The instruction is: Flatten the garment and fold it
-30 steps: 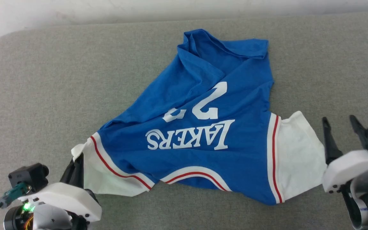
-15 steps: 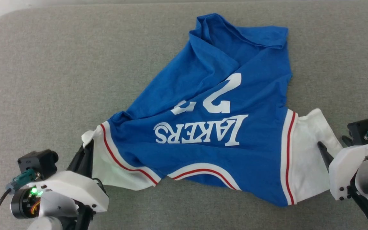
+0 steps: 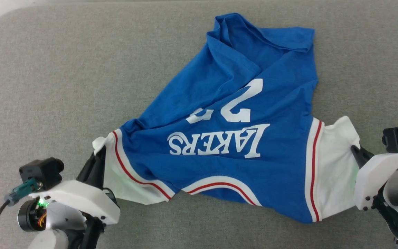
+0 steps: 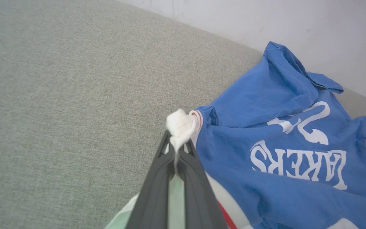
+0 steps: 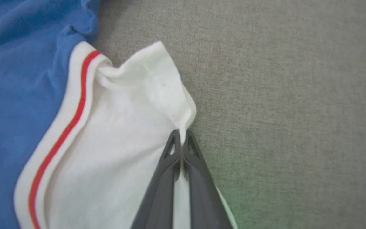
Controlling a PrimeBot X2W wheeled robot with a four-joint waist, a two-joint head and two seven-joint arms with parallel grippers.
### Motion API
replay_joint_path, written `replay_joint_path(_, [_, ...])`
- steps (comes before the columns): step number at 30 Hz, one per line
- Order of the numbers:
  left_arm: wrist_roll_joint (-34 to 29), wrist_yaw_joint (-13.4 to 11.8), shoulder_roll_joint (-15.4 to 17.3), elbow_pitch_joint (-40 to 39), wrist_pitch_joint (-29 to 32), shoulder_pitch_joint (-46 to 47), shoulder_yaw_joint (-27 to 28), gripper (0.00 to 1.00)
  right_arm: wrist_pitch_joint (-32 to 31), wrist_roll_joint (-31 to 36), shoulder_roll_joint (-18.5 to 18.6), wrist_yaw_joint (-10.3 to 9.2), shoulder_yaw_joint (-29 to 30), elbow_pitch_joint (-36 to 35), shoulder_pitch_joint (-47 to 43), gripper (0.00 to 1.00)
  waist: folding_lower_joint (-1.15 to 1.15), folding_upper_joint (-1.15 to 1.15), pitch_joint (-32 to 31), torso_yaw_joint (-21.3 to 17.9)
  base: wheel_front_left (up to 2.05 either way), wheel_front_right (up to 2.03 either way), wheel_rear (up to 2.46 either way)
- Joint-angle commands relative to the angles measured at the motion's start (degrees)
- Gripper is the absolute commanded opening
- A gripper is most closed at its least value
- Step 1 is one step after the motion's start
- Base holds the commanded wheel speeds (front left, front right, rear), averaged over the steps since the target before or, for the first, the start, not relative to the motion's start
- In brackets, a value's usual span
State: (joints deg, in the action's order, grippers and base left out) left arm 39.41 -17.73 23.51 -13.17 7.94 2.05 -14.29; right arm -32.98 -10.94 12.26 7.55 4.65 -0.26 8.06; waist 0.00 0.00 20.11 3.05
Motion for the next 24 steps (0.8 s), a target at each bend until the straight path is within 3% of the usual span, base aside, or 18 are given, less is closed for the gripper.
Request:
replay_joint_path(1, [0.56, 0.47, -0.25, 0.07, -0.68, 0.89, 0.49, 0.00, 1.56, 0.10, -0.83, -0.06, 0.69, 0.32, 0.99, 0.00, 0.00, 0.00, -1.24, -0.93, 0.00, 0.00, 0.00])
replay_joint_path(12, [3.21, 2.62, -0.79, -2.56, -3.01, 5.28, 3.27, 0.00, 11.54, -3.00, -6.45, -0.06, 2.13, -7.31, 9.98, 0.00, 0.00, 0.00, -7.64, -3.75, 0.00, 0.00, 0.00])
replay_joint_path(18, [3.63, 3.54, -0.25, -3.81, -0.62, 15.71, 3.55, 0.00, 14.59, -4.54, -7.76, -0.06, 0.32, -10.40, 20.58, 0.00, 0.00, 0.00, -10.85, -5.02, 0.00, 0.00, 0.00])
replay_joint_path(24, [4.41, 4.54, -0.76, 0.36, 3.82, 28.87, 1.89, 0.00, 13.87, -3.58, -7.34, -0.06, -3.83, -8.64, 31.49, 0.00, 0.00, 0.00, -13.15, -5.57, 0.00, 0.00, 0.00])
